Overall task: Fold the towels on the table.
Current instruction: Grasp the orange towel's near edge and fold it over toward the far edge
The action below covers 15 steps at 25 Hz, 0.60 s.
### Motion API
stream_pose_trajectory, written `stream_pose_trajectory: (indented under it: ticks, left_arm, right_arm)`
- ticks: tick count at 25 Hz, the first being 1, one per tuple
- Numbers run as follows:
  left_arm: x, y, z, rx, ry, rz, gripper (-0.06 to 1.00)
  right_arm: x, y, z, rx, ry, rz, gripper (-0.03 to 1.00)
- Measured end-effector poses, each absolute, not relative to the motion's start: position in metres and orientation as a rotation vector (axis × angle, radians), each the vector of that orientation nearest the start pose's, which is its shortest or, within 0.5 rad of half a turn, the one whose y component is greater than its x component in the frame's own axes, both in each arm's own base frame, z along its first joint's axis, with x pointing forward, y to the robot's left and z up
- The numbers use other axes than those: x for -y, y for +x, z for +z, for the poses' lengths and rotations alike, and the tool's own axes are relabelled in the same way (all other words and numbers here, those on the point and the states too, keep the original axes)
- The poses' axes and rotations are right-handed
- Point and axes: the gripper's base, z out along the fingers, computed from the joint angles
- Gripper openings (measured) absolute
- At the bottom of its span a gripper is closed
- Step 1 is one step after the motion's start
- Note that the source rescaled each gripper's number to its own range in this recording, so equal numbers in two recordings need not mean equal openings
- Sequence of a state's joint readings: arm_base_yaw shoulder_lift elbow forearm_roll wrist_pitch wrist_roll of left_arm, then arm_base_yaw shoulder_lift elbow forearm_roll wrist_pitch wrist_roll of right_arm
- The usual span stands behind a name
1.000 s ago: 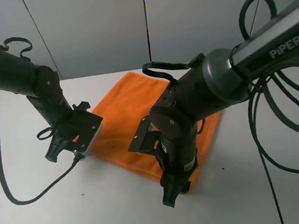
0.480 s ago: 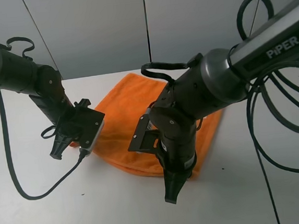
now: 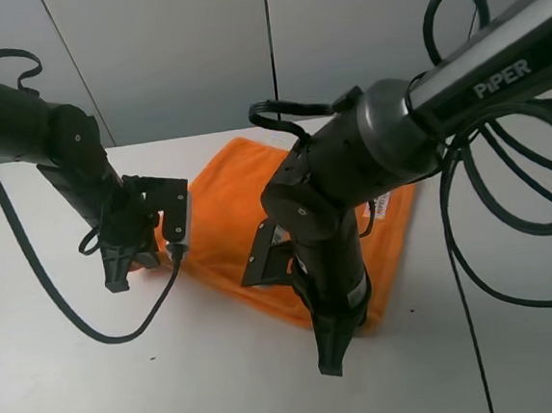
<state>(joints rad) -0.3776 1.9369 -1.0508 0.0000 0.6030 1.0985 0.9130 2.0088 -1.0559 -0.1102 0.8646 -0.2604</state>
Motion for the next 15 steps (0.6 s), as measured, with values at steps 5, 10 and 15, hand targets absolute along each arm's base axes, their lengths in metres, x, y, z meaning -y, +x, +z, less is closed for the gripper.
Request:
stream_pose_trajectory:
  ticks: [5, 10, 15]
  left_arm:
    - [0.126, 0.316, 0.147, -2.266, 1.841, 0.101, 0.00]
    - [0.132, 0.303, 0.168, -2.297, 1.816, 0.072, 0.00]
    - [0.151, 0.289, 0.186, -2.311, 1.773, 0.086, 0.00]
  right_arm:
    - [-0.227, 0.223, 0.135, -2.650, -1.747, -0.153, 0.00]
    - [-0.203, 0.240, 0.166, -2.651, -1.598, -0.123, 0.00]
    - [-0.191, 0.245, 0.175, -2.642, -1.601, -0.173, 0.00]
